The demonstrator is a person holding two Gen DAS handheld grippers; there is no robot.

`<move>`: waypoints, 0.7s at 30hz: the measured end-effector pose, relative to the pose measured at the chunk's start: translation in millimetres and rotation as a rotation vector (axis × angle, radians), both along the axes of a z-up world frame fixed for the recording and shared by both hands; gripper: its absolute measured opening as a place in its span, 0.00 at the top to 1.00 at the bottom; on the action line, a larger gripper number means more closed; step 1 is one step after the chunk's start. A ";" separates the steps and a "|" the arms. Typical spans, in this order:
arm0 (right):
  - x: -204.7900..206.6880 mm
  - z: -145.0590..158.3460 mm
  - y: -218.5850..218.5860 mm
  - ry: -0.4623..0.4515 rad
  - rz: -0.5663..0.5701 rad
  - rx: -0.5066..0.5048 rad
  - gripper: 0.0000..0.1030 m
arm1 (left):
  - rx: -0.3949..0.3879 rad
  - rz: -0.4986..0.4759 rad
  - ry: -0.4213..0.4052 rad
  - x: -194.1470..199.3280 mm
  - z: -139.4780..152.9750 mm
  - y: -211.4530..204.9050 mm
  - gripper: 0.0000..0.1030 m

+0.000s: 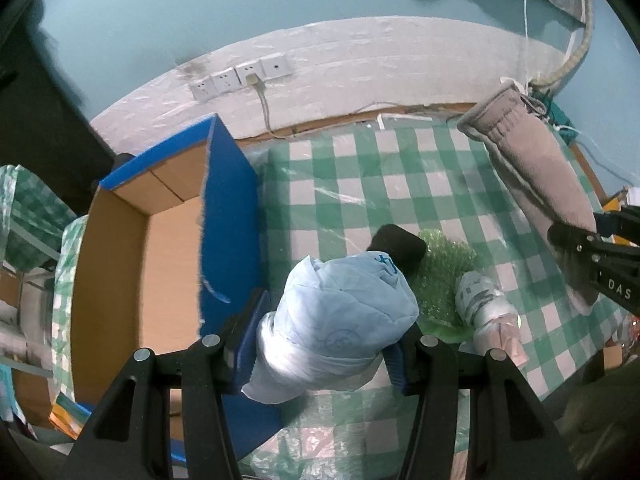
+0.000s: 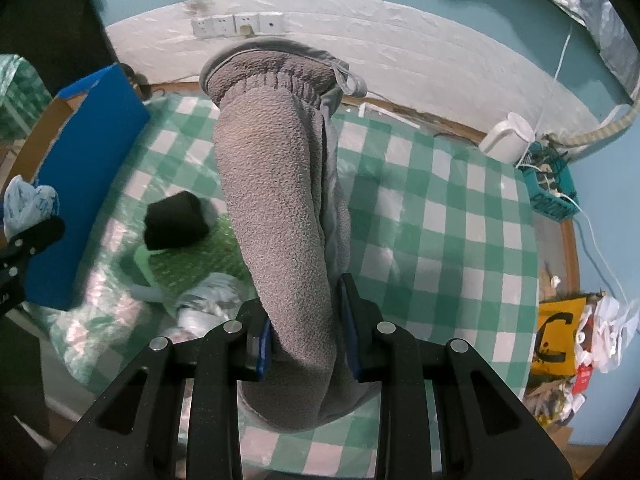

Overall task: Organize soft objects
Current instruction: 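Carry fleece tube into box with right tool while left tool drops blue bag in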

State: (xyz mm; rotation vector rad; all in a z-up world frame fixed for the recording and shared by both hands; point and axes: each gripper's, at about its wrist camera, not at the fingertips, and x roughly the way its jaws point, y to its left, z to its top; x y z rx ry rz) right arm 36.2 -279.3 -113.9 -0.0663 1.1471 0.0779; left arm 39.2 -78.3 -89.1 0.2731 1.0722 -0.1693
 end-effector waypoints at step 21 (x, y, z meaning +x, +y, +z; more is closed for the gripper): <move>6.1 46.5 63.9 -0.078 0.142 0.065 0.74 | -0.066 0.096 -0.057 2.5 32.6 52.5 0.48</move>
